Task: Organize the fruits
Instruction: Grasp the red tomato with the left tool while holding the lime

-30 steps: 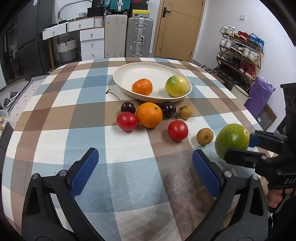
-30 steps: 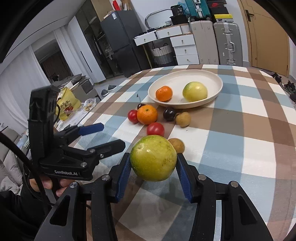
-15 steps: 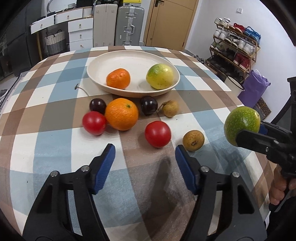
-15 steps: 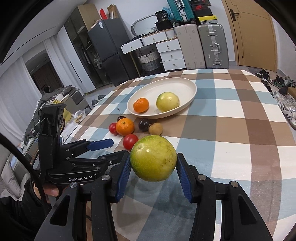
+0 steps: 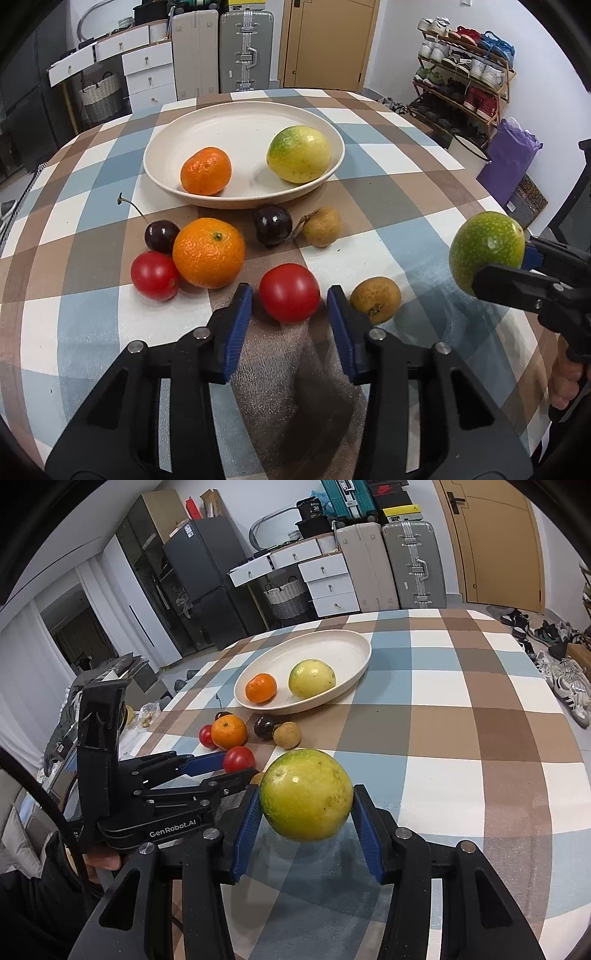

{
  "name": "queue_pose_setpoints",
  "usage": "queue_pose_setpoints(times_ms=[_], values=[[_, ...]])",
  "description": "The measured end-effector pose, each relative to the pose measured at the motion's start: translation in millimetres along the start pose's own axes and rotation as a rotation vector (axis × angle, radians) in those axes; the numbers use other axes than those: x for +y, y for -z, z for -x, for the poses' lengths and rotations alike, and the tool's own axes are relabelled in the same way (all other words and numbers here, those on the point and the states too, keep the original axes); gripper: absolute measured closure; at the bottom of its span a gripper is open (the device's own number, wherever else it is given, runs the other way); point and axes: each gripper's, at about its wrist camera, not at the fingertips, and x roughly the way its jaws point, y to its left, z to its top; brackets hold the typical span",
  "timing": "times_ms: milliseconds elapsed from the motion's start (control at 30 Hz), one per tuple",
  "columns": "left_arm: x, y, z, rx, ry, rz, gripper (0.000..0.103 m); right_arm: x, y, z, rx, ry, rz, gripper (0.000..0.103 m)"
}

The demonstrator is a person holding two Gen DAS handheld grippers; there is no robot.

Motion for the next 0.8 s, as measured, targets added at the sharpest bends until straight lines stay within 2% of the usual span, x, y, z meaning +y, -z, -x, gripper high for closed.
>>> queue_pose_setpoints(times_ms=[67,433,800], values=[[0.3,0.5,0.6,-0.001,0.007,0.002,0.074,0.0,-0.1,-0.1,0.000,-0.001,0.002,0.054],[1.2,3.7,11.1,-0.030,0.028,0.000,0.074,-0.2,-0.2,-0.2,0.000,-0.002,0.002,0.054],[12.2,-4.5,43.4,-0.099,0.032,0.003,0.074,7.2,-13.7,0.5,-0.032,-0.003,0.026,0.054]])
